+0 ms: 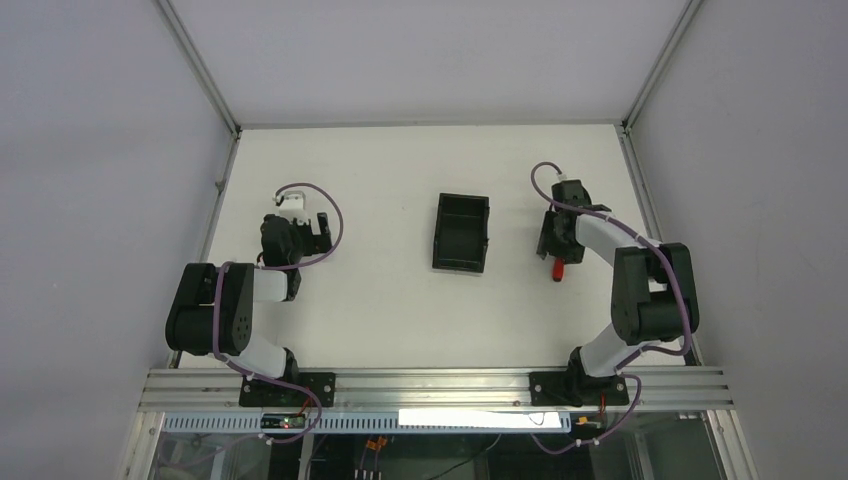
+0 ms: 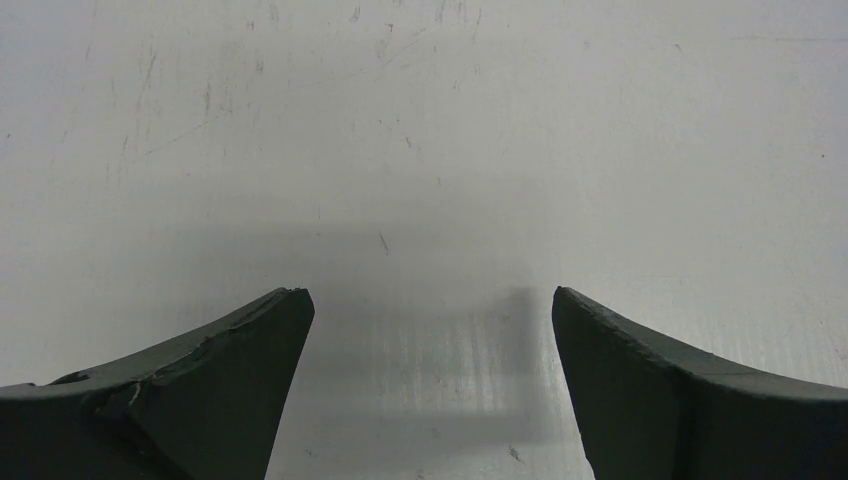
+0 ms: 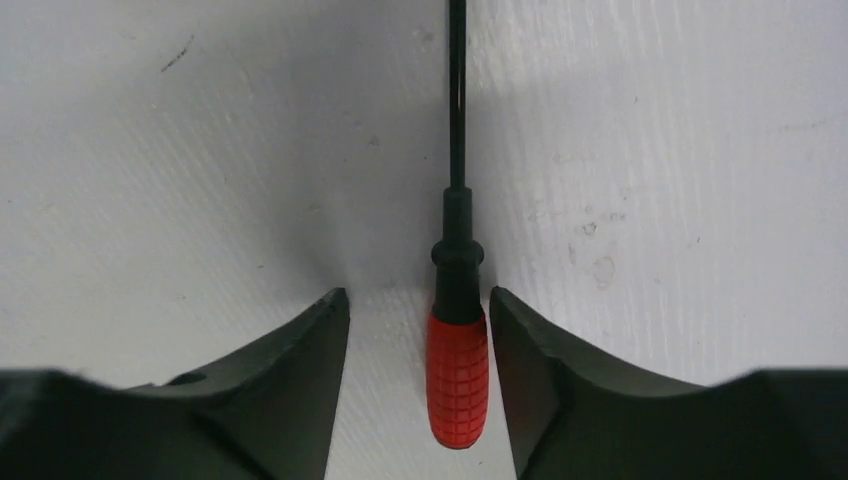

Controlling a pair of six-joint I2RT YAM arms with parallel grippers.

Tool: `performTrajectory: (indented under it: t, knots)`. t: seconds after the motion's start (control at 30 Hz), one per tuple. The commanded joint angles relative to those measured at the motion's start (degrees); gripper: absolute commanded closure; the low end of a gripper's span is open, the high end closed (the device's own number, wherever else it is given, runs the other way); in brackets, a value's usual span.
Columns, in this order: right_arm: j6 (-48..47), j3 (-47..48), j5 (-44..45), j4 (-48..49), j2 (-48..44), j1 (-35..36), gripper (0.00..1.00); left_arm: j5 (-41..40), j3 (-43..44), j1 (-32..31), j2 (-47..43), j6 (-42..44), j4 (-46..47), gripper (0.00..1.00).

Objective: Put the screwdriver in the bin

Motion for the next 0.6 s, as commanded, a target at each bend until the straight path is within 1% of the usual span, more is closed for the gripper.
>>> performTrajectory:
  t: [0.0, 0.03, 0.07, 0.1, 0.13, 0.2, 0.3, 0.4, 0.47, 0.57]
  knots:
    - [-0.1, 1.5, 0.3, 2.0, 1.4, -0.9, 0.51, 0.5, -0.1, 0.2, -1.3, -0.2, 1.8, 0.01]
    - [-0.4, 1.2, 0.7, 2.2, 1.4, -0.9, 0.62, 0.5, -0.1, 0.2, -1.4, -0.2, 1.7, 0.01]
    - [-0.9, 1.1, 0.8, 2.4, 1.3, -0.9, 0.67, 0.6, -0.1, 0.2, -1.3, -0.2, 1.7, 0.01]
    - [-1.3, 1.2, 1.2, 2.4, 1.0, -1.0, 0.77, 0.5, -0.1, 0.2, -1.3, -0.2, 1.7, 0.01]
    - [-2.0, 1.6, 1.3, 2.3, 0.6, -1.1, 0.83, 0.6, -0.1, 0.2, -1.3, -0.2, 1.7, 0.01]
    - [-3.5, 3.3, 1.3, 1.6, -0.9, -1.0, 0.88, 0.5, -0.1, 0.2, -1.3, -0.2, 1.7, 0.01]
    - [-5.9, 6.6, 0.7, -0.1, -4.2, -1.0, 0.9, 0.5, -0.1, 0.2, -1.3, -0.2, 1.7, 0.01]
    - [-7.2, 10.4, -2.6, -2.4, -8.4, -1.0, 0.9, 0.6, -0.1, 0.2, -1.3, -0.2, 1.7, 0.01]
    - [-6.9, 12.6, -6.2, -4.0, -11.0, -0.6, 0.9, 0.5, -0.1, 0.2, -1.3, -0.2, 1.7, 0.01]
    - [-5.1, 15.1, -9.9, -5.3, -15.0, 2.2, 0.88, 0.5, -0.1, 0.2, -1.3, -0.2, 1.8, 0.01]
